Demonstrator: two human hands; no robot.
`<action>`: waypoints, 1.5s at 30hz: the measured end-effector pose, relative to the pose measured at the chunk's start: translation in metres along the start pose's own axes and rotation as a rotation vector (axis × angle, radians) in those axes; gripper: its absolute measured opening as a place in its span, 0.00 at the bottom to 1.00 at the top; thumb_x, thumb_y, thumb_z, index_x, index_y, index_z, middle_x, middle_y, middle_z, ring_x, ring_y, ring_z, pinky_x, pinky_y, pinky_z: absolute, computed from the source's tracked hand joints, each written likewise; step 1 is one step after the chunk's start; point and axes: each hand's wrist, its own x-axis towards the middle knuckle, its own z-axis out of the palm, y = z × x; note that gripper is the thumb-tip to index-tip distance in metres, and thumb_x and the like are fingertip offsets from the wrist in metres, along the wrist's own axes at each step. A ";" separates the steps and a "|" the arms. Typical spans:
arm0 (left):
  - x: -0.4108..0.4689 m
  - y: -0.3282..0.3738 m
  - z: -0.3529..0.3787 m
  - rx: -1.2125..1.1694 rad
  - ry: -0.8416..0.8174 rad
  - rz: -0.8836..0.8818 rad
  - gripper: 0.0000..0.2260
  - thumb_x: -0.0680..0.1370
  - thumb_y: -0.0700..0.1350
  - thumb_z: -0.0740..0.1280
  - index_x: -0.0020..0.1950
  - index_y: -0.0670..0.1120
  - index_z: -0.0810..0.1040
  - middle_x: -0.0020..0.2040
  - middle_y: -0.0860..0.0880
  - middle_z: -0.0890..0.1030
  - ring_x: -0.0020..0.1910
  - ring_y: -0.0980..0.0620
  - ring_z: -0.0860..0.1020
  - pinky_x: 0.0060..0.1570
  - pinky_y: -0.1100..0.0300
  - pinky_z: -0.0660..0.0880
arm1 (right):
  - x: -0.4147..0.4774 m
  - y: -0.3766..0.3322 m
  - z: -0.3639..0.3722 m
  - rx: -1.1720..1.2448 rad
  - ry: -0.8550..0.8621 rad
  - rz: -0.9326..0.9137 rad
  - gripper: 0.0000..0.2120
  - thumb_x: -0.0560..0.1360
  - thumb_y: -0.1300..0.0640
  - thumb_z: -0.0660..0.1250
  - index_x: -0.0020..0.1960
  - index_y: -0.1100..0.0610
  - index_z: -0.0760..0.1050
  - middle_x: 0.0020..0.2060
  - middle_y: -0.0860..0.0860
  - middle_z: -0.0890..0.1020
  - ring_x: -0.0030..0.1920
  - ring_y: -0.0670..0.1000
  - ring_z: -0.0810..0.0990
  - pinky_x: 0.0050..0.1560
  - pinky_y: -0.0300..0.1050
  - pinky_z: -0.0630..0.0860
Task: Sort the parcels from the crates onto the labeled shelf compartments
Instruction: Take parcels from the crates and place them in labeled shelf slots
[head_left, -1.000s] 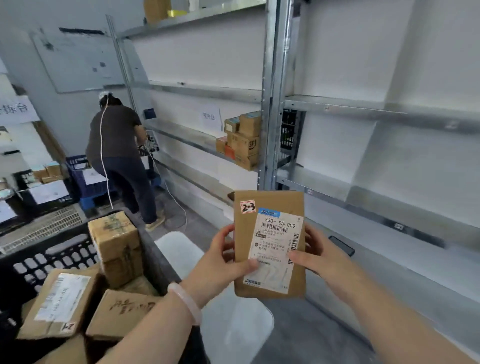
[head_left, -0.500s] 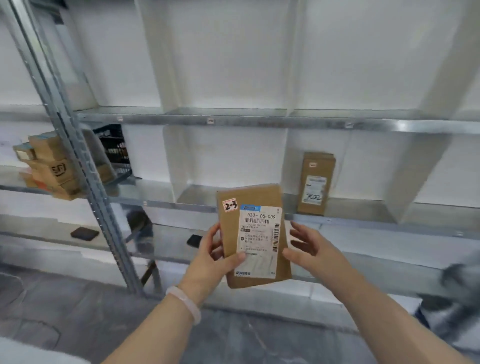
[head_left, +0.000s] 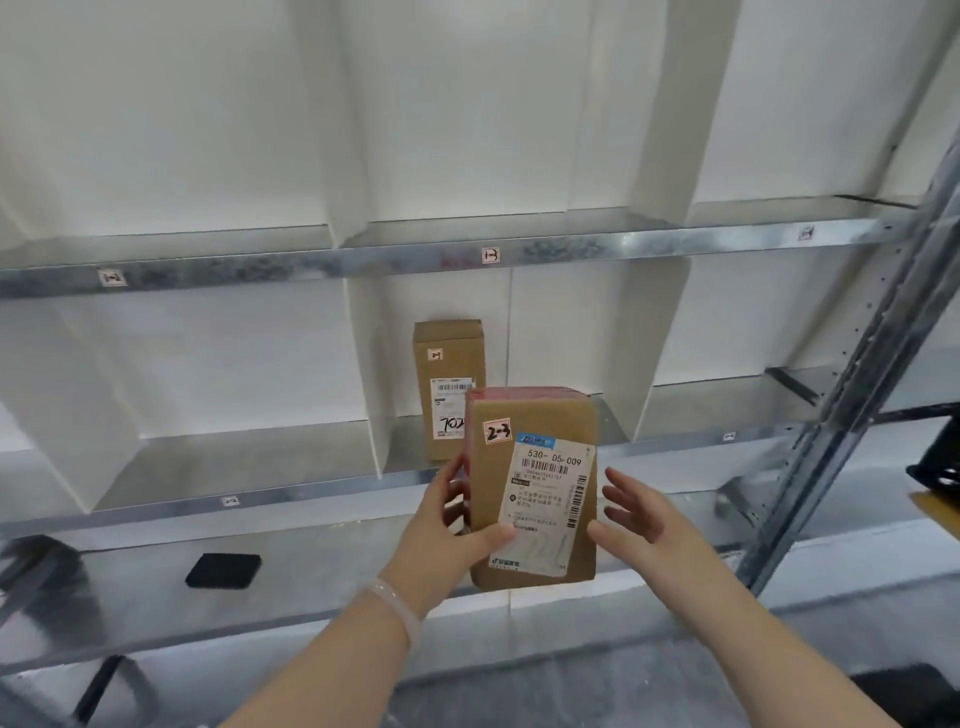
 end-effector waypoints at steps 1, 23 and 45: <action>0.019 -0.002 0.003 0.007 -0.011 0.005 0.42 0.68 0.42 0.80 0.75 0.62 0.62 0.65 0.56 0.76 0.66 0.53 0.75 0.60 0.51 0.79 | 0.015 0.000 -0.004 -0.008 0.022 0.005 0.31 0.71 0.51 0.75 0.68 0.40 0.66 0.63 0.41 0.75 0.63 0.41 0.75 0.62 0.44 0.72; 0.287 -0.035 0.073 0.096 -0.084 -0.050 0.42 0.71 0.38 0.77 0.73 0.66 0.58 0.58 0.66 0.73 0.63 0.58 0.72 0.62 0.57 0.75 | 0.225 0.041 -0.068 -0.244 0.014 0.115 0.26 0.75 0.49 0.70 0.71 0.40 0.67 0.62 0.35 0.73 0.61 0.36 0.72 0.51 0.26 0.66; 0.308 -0.091 0.090 0.280 0.057 -0.153 0.38 0.76 0.37 0.72 0.80 0.51 0.56 0.66 0.57 0.78 0.66 0.57 0.75 0.65 0.49 0.75 | 0.282 0.080 -0.090 -0.436 -0.314 0.001 0.27 0.75 0.46 0.69 0.70 0.33 0.65 0.66 0.32 0.69 0.65 0.42 0.72 0.68 0.44 0.70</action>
